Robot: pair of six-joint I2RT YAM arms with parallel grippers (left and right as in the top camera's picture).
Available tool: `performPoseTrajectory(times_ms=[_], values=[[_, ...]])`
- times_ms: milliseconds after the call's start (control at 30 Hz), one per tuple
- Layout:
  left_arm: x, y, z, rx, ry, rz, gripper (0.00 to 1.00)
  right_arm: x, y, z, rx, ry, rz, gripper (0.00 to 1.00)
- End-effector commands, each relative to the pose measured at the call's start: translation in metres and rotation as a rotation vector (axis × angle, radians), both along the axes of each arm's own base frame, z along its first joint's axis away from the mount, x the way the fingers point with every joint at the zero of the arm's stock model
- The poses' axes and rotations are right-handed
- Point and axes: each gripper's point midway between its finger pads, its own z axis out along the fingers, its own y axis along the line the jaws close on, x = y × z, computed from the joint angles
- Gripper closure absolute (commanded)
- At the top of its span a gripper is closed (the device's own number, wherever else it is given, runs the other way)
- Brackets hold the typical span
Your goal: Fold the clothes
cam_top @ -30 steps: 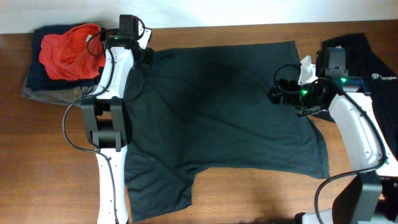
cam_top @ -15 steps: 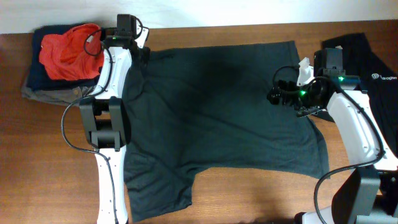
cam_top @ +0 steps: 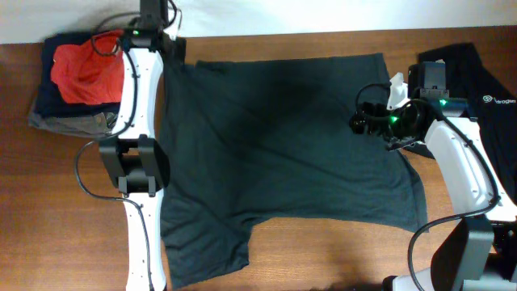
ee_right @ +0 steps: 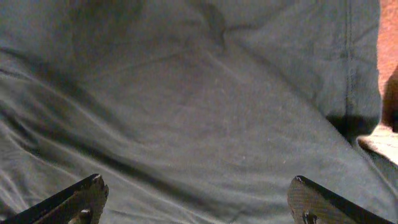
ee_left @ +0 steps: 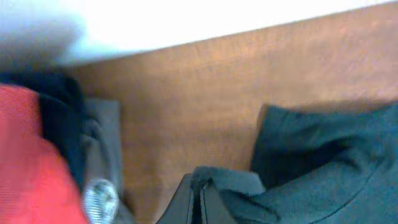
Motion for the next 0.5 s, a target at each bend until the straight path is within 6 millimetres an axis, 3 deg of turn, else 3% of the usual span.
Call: performPoseTrajectory(times_ms=[0, 33, 67, 167, 233, 300, 367, 400, 467], values=[[0.002, 0.009, 0.029, -0.009, -0.059, 0.044, 0.92, 0.003, -0.002, -0.001, -0.019, -0.008, 0.0, 0.03], [0.002, 0.009, 0.028, -0.009, -0.055, 0.043, 0.66, 0.003, -0.002, -0.001, -0.019, -0.008, 0.0, 0.03], [0.001, 0.009, 0.027, -0.008, -0.051, 0.044, 0.48, 0.003, -0.002, -0.001, -0.019, -0.008, 0.0, 0.03], [-0.001, 0.011, 0.021, -0.007, -0.029, 0.046, 0.41, 0.003, -0.002, -0.001, -0.019, -0.008, 0.0, 0.03], [-0.003, 0.011, 0.018, -0.006, -0.02, 0.046, 0.22, 0.003, -0.002, -0.001, -0.019, -0.008, 0.0, 0.03], [-0.003, 0.011, 0.016, -0.006, -0.016, 0.046, 0.14, 0.003, -0.002, -0.001, -0.019, -0.008, 0.0, 0.03], [-0.002, 0.011, 0.017, -0.007, -0.02, 0.046, 0.13, 0.003, -0.002, 0.0, -0.019, -0.011, 0.0, 0.03], [-0.001, 0.011, 0.017, -0.008, -0.025, 0.046, 0.07, 0.004, -0.002, 0.0, -0.019, -0.014, 0.0, 0.03], [0.002, 0.01, 0.019, -0.012, -0.039, 0.044, 0.07, 0.008, -0.002, 0.001, -0.02, -0.03, 0.0, 0.03]])
